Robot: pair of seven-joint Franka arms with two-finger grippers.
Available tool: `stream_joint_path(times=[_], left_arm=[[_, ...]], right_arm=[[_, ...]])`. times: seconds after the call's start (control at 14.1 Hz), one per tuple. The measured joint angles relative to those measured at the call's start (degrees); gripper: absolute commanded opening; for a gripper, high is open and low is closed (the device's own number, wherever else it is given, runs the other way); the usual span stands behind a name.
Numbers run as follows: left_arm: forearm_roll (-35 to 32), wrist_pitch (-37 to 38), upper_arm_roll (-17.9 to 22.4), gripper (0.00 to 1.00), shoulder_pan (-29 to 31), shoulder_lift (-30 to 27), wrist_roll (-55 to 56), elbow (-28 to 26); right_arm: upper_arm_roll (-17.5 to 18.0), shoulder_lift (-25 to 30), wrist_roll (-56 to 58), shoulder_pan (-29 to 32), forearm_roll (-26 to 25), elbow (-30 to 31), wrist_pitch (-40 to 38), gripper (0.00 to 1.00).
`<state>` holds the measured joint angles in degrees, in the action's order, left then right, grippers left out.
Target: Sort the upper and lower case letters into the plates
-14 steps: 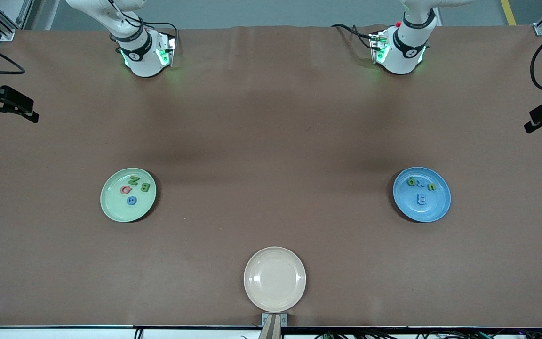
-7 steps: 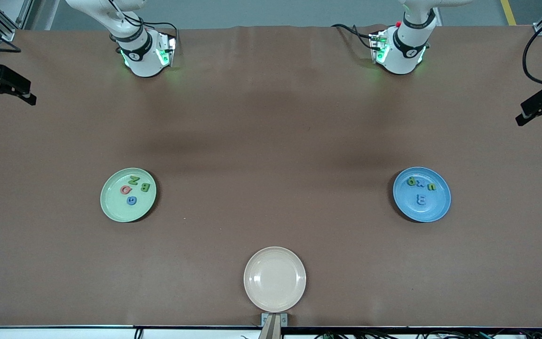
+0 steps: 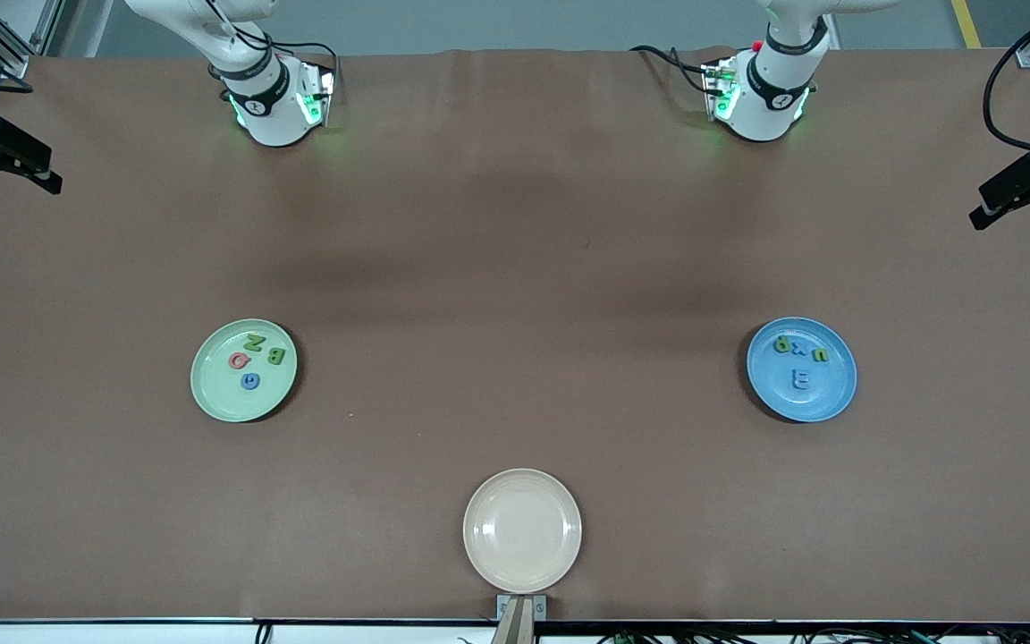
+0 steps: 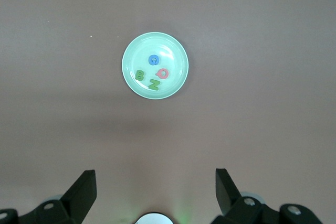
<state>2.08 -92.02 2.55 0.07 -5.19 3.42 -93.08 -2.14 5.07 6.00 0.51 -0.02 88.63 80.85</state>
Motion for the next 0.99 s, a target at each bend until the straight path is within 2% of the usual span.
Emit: stream_joint_path(times=[0.35, 0.99], left_arm=[[0.0, 0.0, 0.0, 1.00, 0.0, 0.0, -0.1, 0.0], [0.0, 0.0, 0.0, 1.00, 0.0, 0.0, -0.1, 0.0]], right_arm=[[0.0, 0.0, -1.6, 0.0, 0.4, -0.9, -2.7, 1.00], [0.0, 0.0, -1.9, 0.0, 1.8, -1.9, -2.8, 1.00]])
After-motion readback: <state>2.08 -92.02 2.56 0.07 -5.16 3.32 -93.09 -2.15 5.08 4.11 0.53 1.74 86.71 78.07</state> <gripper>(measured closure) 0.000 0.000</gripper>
